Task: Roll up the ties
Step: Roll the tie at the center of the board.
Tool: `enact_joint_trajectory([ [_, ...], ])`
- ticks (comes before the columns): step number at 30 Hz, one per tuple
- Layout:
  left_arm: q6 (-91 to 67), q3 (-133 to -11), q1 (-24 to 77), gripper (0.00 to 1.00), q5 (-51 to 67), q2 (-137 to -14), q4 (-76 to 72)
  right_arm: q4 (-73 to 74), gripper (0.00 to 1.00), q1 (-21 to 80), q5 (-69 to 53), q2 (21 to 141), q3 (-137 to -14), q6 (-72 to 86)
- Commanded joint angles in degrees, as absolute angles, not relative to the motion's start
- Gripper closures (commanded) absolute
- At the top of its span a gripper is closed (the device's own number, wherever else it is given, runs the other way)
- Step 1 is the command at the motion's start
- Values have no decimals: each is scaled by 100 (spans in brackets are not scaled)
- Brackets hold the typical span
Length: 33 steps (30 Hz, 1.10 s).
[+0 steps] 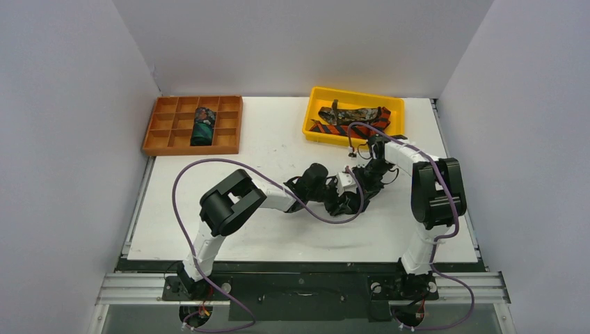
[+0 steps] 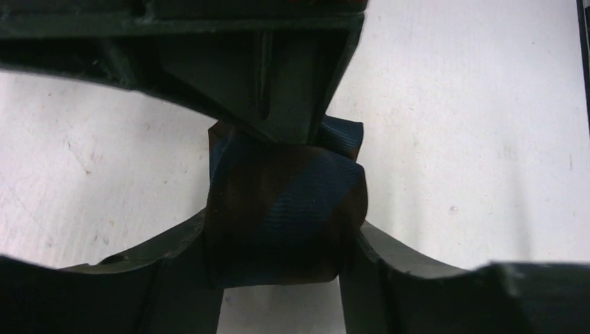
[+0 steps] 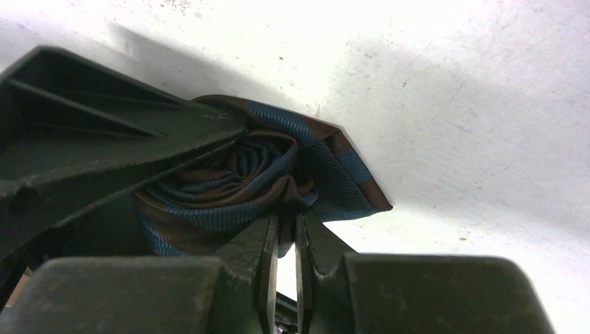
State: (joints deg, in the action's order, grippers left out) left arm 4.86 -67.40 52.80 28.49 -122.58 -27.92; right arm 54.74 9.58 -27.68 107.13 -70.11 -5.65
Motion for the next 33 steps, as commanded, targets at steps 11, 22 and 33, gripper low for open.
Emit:
enact_joint_trajectory([
  [11, 1447, -6122, 5358, 92, 2275, -12170, -1462, 5331, 59, -162, -3612, 10326, -6813, -551],
  [22, 1615, -6340, 5357, 93, 2311, -12306, -1199, 4233, 36, -510, -4987, 11195, -6215, 373],
  [33, 1597, -6353, 5353, 93, 2354, -12367, -1183, 4965, 36, -464, -6316, 11088, -5951, -640],
])
